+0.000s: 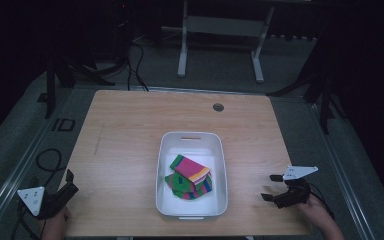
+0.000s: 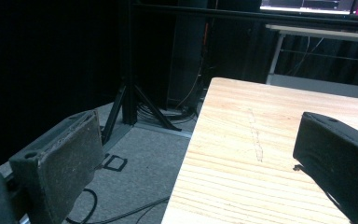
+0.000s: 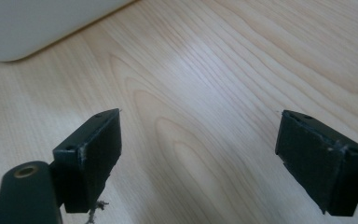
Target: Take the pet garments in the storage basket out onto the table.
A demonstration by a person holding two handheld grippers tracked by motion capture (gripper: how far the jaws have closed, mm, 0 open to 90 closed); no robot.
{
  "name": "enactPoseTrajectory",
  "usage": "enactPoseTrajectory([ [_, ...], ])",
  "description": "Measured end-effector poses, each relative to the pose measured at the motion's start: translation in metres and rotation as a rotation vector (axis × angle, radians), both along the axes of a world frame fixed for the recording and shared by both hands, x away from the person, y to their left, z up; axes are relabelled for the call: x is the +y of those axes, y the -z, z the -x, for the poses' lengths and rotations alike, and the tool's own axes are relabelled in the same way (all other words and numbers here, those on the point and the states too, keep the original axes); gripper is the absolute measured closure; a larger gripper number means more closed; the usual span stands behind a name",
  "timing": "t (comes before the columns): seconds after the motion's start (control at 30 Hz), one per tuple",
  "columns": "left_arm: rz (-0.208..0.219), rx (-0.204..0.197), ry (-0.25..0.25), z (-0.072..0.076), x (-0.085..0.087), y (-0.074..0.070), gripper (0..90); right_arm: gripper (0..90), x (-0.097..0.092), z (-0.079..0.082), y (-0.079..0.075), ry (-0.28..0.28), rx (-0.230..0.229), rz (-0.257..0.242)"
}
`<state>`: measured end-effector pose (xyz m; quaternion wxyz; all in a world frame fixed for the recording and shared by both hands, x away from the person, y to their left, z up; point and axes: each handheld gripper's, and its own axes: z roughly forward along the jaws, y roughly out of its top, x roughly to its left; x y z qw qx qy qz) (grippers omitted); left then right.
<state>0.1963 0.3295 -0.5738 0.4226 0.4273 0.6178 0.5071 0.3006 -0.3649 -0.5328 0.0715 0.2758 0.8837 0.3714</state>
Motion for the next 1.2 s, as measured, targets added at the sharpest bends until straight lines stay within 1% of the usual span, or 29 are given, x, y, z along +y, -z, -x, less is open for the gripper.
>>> enactPoseTrajectory([
  [0.13,0.000,-0.001,0.000,0.000,0.000,0.000,1.9,14.6,0.007,0.000,-0.006,-0.042,-0.011,0.005],
  [0.2,0.000,0.000,0.000,0.000,0.000,0.000,1.9,14.7,0.008,-0.001,-0.007,-0.051,-0.011,0.005],
  [0.23,0.001,0.000,0.000,0.000,0.000,0.000,1.9,14.8,0.014,-0.001,-0.013,-0.074,-0.015,0.010],
  [0.3,0.002,0.000,0.000,0.000,0.000,0.000,1.9,14.8,0.019,-0.002,-0.018,-0.097,-0.017,0.011],
  [0.53,0.003,0.001,0.001,0.000,0.000,0.000,1.8,15.9,0.041,-0.003,-0.040,-0.169,-0.014,0.005],
  [0.57,0.003,0.001,0.001,0.000,0.000,0.000,1.9,15.9,0.041,-0.003,-0.040,-0.169,-0.014,0.005],
  [0.6,0.003,0.001,0.002,0.000,0.000,0.000,1.9,15.8,0.045,-0.003,-0.043,-0.178,-0.014,0.004],
  [0.63,0.003,0.000,0.002,0.000,0.001,0.000,1.9,15.8,0.052,-0.002,-0.049,-0.202,-0.019,0.009],
  [0.67,0.003,0.000,0.002,0.000,0.001,0.000,1.9,15.8,0.056,-0.002,-0.053,-0.216,-0.021,0.014],
  [0.77,0.003,0.000,0.003,0.000,0.001,0.000,1.9,15.4,0.067,-0.002,-0.062,-0.242,-0.019,0.017],
  [0.83,0.003,0.000,0.004,0.000,0.001,0.000,1.9,14.8,0.078,-0.003,-0.071,-0.264,-0.022,0.030],
  [1.0,0.006,0.000,0.005,0.000,0.001,0.000,1.9,13.5,0.096,-0.007,-0.086,-0.288,0.005,0.028],
  [1.13,0.006,-0.001,0.006,0.000,0.001,0.000,1.9,13.7,0.112,-0.009,-0.097,-0.319,-0.003,0.018],
  [1.2,0.007,0.000,0.007,0.000,0.001,0.000,1.9,13.6,0.120,-0.009,-0.101,-0.319,-0.017,0.023],
])
